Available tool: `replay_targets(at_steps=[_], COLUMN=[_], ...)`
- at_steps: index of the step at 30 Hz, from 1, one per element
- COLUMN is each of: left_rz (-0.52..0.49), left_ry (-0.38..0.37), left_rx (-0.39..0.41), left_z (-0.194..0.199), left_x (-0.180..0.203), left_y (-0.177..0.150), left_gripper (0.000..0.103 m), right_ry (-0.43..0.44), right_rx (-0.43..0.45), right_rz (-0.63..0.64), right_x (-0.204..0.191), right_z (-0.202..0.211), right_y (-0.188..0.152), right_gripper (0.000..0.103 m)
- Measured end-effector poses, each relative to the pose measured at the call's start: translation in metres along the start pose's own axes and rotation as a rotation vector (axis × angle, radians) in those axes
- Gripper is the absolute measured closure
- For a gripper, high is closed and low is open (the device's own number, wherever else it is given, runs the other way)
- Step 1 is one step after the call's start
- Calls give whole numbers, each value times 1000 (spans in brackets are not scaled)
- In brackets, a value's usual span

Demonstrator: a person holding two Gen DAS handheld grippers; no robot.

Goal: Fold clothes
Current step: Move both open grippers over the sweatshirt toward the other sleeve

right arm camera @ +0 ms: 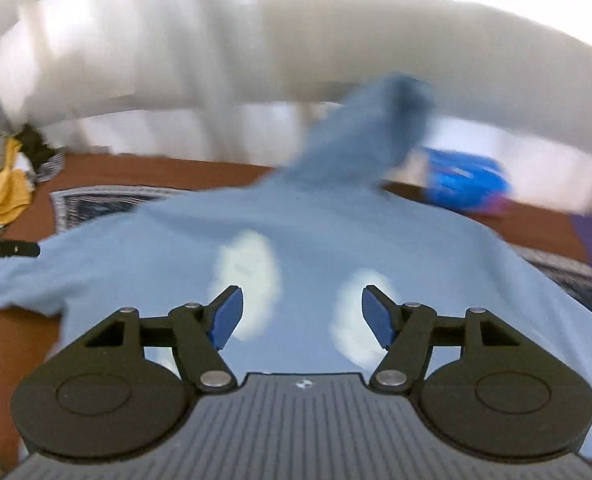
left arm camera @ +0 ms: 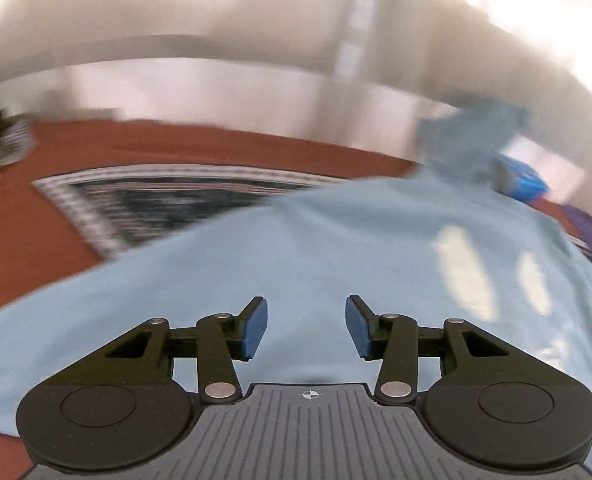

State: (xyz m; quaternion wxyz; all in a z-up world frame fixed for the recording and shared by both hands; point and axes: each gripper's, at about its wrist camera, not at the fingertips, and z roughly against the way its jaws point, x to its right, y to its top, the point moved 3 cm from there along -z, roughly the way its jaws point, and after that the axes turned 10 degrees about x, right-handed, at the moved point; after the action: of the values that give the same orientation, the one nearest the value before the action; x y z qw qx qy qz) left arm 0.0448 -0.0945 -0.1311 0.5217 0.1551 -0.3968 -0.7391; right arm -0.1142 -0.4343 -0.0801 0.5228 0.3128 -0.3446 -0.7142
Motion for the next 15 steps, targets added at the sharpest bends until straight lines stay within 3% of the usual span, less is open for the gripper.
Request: replay_targets(at_steps=[6,15], left_rz=[-41,-240], left_ry=[-132,-299], left_rx=[-66,-128], left_z=[-60,-166], left_x=[153,348], left_y=[-8,14], left_gripper=[41,38], right_ry=[-122,-366], right_rx=[6,23], right_rz=[-106,-237], right_x=[118,274], right_z=[55,132], right_y=[-39,-93], right_gripper=[33,33])
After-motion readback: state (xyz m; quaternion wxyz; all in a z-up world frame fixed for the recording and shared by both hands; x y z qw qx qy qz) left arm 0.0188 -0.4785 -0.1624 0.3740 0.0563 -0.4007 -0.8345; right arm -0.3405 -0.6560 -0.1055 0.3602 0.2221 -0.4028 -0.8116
